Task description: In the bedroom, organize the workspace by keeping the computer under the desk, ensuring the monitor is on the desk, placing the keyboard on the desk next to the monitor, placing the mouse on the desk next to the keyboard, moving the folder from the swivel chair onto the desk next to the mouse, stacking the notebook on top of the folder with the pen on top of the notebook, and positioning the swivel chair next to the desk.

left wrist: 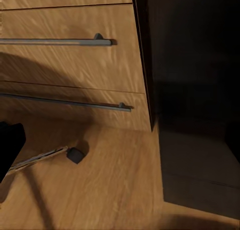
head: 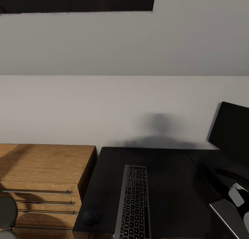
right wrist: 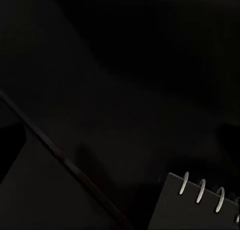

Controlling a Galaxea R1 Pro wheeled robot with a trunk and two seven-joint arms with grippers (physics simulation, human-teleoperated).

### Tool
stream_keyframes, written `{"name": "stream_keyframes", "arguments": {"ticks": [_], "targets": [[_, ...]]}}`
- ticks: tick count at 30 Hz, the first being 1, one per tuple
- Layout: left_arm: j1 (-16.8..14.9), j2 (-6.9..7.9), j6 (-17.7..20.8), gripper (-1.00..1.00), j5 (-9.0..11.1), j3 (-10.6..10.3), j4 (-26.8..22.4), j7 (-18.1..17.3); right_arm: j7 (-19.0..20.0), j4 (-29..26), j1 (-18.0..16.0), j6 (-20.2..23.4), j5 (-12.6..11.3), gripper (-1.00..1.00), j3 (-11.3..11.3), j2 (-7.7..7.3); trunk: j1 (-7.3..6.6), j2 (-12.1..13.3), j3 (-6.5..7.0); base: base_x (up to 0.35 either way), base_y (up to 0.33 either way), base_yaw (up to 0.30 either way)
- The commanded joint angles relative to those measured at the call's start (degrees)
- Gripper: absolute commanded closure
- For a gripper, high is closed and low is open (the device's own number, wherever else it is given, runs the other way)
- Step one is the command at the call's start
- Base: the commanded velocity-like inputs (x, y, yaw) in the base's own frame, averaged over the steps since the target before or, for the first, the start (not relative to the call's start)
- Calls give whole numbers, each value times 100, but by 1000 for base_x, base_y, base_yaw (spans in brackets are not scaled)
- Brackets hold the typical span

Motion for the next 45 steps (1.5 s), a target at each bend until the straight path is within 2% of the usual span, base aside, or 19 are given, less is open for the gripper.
{"name": "stream_keyframes", "arguments": {"ticks": [1, 11, 45], "targets": [[-3, 0, -7, -100, 23, -49, -1, 39, -51, 163, 1, 43, -85, -100, -17, 1, -1, -3, -7, -146, 0, 0], [-3, 3, -7, -100, 23, -49, -1, 39, -46, 163, 1, 31, -83, -100, -16, 1, -1, -3, -7, -147, 0, 0], [-3, 3, 27, -100, 23, -49, -1, 39, -42, 163, 1, 8, -75, -100, -15, 10, -1, -3, -7, -5, 37, 0]]}}
